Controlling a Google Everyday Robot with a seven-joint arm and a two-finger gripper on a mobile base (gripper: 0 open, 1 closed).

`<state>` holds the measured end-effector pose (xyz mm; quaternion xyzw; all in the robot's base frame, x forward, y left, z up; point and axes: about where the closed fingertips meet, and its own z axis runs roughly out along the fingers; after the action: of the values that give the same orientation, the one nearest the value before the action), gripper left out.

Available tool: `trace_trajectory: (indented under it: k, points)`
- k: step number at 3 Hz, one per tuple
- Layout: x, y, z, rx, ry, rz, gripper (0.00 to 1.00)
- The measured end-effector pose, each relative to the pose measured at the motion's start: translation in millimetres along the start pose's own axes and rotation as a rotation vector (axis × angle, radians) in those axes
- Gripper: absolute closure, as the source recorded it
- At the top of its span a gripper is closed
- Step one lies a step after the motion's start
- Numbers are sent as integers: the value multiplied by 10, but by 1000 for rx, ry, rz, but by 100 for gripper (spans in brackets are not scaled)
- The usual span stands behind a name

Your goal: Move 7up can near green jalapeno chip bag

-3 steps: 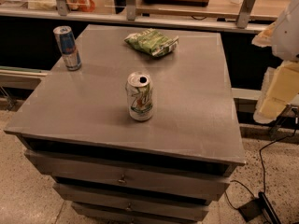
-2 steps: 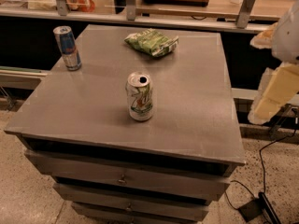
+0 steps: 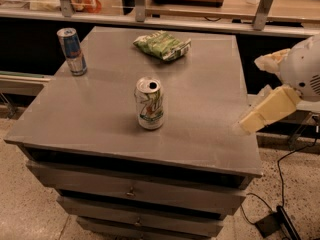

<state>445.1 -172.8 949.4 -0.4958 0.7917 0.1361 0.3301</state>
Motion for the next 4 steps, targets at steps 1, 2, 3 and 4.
trace_trajectory:
  k: [1,2,3,4]
  points:
    - [-89,35,-8,1,-36,7,0]
    - [-117,73,18,1,-48,-4,0]
    - [-144,121,228,-3,-92,-8,0]
    - [-174,205,538,-20,-153,3,0]
